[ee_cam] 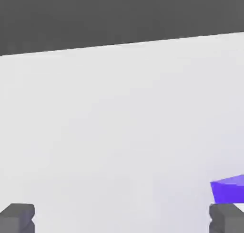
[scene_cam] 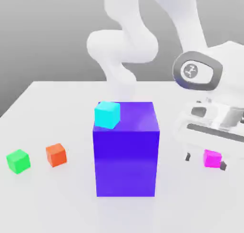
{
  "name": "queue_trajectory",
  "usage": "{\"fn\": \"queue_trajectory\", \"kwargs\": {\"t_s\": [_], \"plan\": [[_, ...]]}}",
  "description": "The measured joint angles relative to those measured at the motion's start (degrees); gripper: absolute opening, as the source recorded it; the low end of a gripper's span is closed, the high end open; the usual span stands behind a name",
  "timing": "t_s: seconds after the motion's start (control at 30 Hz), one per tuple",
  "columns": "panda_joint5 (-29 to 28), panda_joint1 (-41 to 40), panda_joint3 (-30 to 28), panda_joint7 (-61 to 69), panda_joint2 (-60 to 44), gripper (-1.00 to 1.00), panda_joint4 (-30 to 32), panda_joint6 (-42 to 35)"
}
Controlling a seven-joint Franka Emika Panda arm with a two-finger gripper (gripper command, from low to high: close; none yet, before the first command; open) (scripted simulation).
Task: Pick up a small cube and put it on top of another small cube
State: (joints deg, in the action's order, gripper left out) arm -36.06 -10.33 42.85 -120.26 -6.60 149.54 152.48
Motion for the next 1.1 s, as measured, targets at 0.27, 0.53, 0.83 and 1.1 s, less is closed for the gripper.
{"fn": "queue_trajectory", "kwargs": {"t_s": [0.27, 0.53, 0.83, 1.1], "plan": [[17.9, 1.8, 11.8, 1.4, 0.7, 0.00, 8.3, 9.8], [-6.8, 19.5, -9.4, -18.2, -10.8, 0.00, 5.4, 14.1], [-16.5, 26.1, -17.6, -26.0, -15.4, -1.00, 3.2, 16.1], [6.3, 9.8, 3.1, -8.3, -4.9, -1.00, 8.0, 11.7]]}}
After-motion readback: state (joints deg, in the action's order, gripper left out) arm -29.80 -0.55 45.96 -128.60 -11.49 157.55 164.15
